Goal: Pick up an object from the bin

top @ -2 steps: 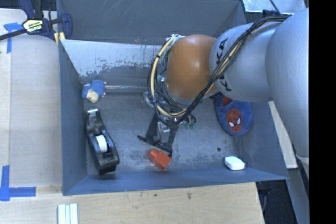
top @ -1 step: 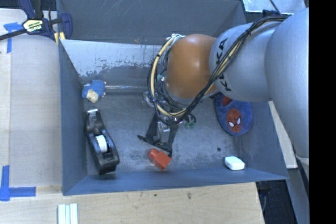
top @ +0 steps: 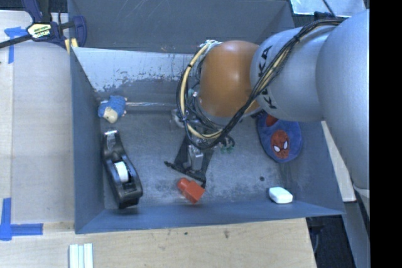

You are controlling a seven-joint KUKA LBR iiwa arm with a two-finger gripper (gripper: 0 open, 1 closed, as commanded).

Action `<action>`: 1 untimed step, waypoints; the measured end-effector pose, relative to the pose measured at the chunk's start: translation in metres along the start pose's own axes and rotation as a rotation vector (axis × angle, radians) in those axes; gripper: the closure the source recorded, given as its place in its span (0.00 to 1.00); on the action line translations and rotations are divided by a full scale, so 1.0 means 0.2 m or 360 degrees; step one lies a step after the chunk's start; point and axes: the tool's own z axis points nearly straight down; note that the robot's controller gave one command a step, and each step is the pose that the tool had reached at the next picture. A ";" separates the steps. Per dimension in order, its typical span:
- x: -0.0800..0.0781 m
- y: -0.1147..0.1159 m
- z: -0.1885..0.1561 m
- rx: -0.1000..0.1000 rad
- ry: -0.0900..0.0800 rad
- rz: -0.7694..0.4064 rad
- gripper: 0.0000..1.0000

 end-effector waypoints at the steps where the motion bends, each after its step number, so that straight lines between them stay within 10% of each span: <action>1: 0.00 0.00 0.00 -0.0001 -0.0002 0.0005 0.00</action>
Offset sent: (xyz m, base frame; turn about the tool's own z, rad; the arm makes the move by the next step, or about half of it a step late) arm 0.0000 0.0000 0.0000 0.0000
